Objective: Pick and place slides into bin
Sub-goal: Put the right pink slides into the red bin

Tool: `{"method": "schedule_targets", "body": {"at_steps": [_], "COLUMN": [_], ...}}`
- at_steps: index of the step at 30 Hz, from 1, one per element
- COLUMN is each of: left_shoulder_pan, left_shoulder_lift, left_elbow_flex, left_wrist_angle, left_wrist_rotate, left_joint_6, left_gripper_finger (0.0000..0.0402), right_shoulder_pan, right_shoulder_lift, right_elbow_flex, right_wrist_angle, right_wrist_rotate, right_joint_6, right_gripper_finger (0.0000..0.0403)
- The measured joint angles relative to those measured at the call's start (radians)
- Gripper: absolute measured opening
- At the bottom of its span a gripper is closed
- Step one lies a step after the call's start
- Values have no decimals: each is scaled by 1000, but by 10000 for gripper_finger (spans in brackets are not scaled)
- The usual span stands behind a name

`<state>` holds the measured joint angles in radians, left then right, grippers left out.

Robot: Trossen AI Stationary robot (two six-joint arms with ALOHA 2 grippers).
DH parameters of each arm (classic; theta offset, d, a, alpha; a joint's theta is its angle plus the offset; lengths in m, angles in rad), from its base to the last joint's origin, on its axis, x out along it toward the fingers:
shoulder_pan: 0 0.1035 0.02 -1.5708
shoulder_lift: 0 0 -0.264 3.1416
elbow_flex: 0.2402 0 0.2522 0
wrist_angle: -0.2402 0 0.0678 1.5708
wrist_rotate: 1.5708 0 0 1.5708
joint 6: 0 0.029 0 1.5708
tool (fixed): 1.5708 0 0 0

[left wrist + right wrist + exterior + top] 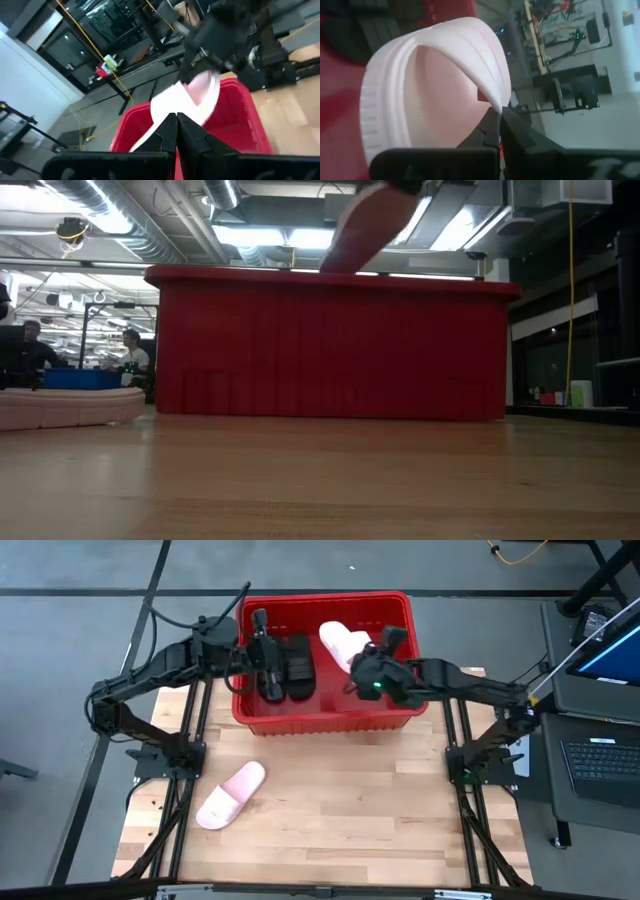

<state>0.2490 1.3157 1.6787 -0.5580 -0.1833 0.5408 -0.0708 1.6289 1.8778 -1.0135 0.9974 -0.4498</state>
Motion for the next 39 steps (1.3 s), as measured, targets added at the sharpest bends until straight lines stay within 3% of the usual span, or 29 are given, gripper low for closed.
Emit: {"method": "schedule_targets", "body": {"at_steps": [5, 10, 15, 21, 39], "left_shoulder_pan": [35, 93, 129, 159, 232], "left_shoulder_lift": [-1, 0, 0, 0, 0], "left_elbow_flex": [0, 0, 0, 0, -1], "left_wrist_angle": [-23, -72, -75, -78, -165], "left_wrist_rotate": [-3, -5, -6, -6, 26], "left_joint_6": [86, 70, 59, 58, 75], "left_gripper_finger": [1, 2, 2, 1, 2], "right_shoulder_pan": [-80, -158, -234, -303, -349], "right_shoulder_lift": [85, 159, 222, 280, 360], "right_elbow_flex": [0, 0, 0, 0, 0], "right_wrist_angle": [1, 2, 42, 108, 190], "right_wrist_rotate": [-8, -9, -113, -136, -193], "right_joint_6": [0, 3, 9, 7, 49], "right_gripper_finger": [4, 4, 4, 4, 4]}}
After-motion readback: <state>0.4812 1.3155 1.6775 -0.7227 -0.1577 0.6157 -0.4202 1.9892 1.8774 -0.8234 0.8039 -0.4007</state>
